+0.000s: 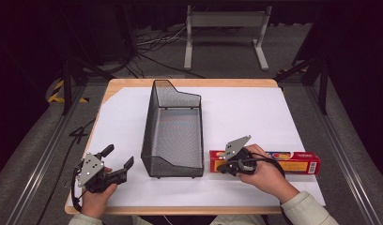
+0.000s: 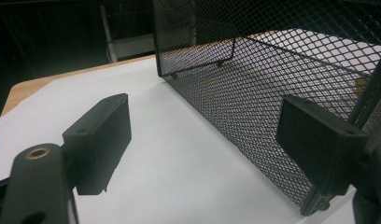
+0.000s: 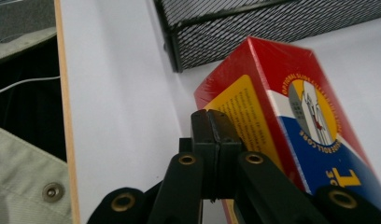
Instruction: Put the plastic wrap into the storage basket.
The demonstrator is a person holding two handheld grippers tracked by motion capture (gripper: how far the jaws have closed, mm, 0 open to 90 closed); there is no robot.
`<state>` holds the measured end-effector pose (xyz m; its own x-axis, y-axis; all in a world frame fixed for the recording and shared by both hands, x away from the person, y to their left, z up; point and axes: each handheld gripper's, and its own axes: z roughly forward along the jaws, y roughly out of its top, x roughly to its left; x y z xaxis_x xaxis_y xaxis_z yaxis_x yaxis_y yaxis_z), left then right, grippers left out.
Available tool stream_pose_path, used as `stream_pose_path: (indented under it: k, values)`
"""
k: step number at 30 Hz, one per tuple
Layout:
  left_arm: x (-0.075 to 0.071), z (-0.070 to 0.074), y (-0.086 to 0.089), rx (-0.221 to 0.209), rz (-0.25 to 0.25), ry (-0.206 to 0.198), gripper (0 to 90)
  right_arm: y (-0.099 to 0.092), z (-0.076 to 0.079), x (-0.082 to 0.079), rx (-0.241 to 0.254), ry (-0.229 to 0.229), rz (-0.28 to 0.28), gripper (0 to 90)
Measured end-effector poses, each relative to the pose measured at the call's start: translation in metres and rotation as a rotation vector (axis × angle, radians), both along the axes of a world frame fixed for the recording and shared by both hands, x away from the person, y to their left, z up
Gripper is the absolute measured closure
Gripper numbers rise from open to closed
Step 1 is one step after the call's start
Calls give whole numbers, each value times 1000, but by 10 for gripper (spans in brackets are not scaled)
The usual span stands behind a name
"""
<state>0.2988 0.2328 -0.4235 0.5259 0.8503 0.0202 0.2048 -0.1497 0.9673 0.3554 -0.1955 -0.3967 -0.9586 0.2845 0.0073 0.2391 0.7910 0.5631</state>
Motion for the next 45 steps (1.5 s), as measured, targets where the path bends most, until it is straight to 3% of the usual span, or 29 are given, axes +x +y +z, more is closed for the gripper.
stream_pose_path:
  k: [2, 7, 12, 21, 26, 30, 33, 35, 37, 38, 39, 40, 45]
  values:
    - [0, 0, 0, 3, 0, 4, 189, 2, -5, -2, -12, 17, 11, 900]
    - [1, 0, -1, 3, -2, 3, 189, 8, -11, -4, -36, 4, 18, 900]
    - [1, 0, 0, 1, 1, 3, 189, 16, -18, -4, -90, -62, -6, 900]
    - [1, 0, 1, -3, 2, -1, 189, 25, -22, 17, -99, -103, -158, 900]
    - [0, 0, 2, -4, 3, -1, 189, 24, -24, 34, -70, -103, -266, 900]
    - [0, 0, 2, -2, 4, 1, 189, 21, -25, 45, -47, -110, -313, 900]
    - [0, 0, 3, -5, 3, 2, 189, 20, -25, 45, -42, -89, -290, 877]
    - [1, 0, 3, -6, 5, 2, 189, 17, -21, 42, -10, -47, -258, 841]
    - [1, 0, 3, -6, 4, 1, 189, 15, -16, 38, 10, -43, -241, 822]
    - [1, 0, 3, -6, 5, 1, 189, 13, -12, 35, 14, -45, -234, 799]
    - [1, 0, 3, -7, 3, 1, 189, 5, 0, 27, 75, -36, -239, 726]
    - [2, 0, 2, -6, 4, 1, 189, 5, 0, 27, 75, -36, -239, 726]
    - [3, 0, -1, -1, -4, -1, 189, -25, 22, 18, 189, -95, -325, 489]
